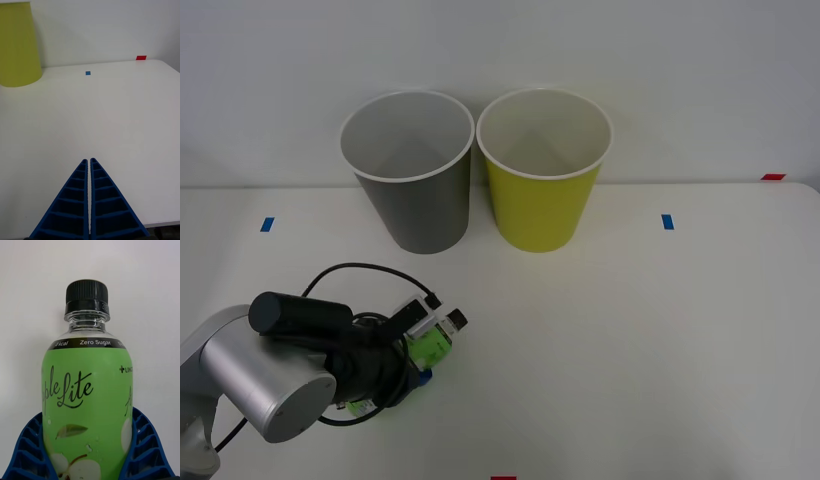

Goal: Put cans in the gray bin and PET bottles in the light green bin.

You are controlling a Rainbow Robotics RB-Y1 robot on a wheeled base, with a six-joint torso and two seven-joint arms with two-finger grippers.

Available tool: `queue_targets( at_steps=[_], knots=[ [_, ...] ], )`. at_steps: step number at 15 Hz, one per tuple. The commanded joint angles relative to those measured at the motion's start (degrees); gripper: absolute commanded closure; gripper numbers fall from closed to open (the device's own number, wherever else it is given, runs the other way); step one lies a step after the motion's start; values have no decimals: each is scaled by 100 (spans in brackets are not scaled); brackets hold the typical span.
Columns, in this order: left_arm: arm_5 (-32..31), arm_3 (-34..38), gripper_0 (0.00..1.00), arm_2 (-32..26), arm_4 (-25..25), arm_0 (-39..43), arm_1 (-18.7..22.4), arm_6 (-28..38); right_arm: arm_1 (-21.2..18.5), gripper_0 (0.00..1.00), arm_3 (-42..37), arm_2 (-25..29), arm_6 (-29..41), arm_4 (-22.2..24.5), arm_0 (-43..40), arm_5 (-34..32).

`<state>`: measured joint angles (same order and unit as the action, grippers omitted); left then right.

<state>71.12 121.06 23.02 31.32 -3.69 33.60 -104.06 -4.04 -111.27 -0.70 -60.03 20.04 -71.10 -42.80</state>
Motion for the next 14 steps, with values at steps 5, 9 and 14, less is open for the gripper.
queue_targets(
  at_steps=[5,9,14],
  knots=[
    [-1619,1078,100,-632,-91,949,182,141,0,100,0,0,0,0,0,0],
    [-3245,1280,100,-658,-117,1486,525,167,0,100,0,0,0,0,0,0],
    [-4449,1543,100,-904,-223,1925,771,141,0,100,0,0,0,0,0,0]
  ],
)
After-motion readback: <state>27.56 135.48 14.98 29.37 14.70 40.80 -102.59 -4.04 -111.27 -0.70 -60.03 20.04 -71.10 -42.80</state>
